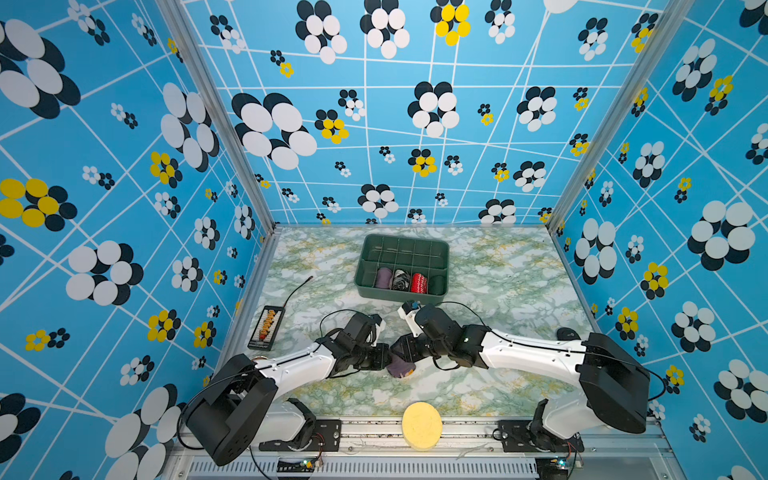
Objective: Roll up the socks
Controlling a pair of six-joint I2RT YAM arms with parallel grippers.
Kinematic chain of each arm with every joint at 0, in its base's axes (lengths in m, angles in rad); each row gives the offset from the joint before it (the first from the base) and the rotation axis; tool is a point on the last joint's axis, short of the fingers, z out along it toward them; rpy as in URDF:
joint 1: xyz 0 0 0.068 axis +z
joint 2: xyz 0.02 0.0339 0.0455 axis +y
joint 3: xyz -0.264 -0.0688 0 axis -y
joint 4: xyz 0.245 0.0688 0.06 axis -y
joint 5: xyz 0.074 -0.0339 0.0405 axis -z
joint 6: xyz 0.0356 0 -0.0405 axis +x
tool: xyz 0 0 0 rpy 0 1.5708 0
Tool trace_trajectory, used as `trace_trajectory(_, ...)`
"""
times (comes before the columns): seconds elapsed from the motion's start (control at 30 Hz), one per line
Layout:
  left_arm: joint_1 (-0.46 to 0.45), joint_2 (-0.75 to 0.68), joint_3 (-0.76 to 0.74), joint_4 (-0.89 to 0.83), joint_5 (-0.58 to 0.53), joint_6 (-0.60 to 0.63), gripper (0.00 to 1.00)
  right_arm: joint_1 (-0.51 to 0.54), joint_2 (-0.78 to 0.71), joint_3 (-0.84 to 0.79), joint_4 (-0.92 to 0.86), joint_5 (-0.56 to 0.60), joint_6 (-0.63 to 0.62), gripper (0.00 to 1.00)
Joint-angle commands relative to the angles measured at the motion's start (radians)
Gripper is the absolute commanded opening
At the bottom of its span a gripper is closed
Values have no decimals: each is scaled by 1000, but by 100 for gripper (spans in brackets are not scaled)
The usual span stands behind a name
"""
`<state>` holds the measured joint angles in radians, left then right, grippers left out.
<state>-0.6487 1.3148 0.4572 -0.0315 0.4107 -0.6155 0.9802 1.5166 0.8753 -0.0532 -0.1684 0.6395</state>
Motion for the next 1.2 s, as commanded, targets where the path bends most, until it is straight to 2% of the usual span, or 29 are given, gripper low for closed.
trace_trajectory(0.0,-9,21,10,-65,-24,19,0,-46,3,29,-148,3,-39,42)
trace_trajectory(0.23,-11,35,16,-67,-30,25,0,-106,40,25,-189,-103,-46,48)
trace_trajectory(0.33,-11,37,21,-68,-30,28,0,-112,76,25,-167,-165,-36,49)
trace_trajectory(0.5,-11,40,19,-64,-29,28,0,-118,122,16,-118,-206,-9,52)
trace_trajectory(1.17,-9,55,9,-38,-25,25,0,-122,160,-61,-2,-275,52,57)
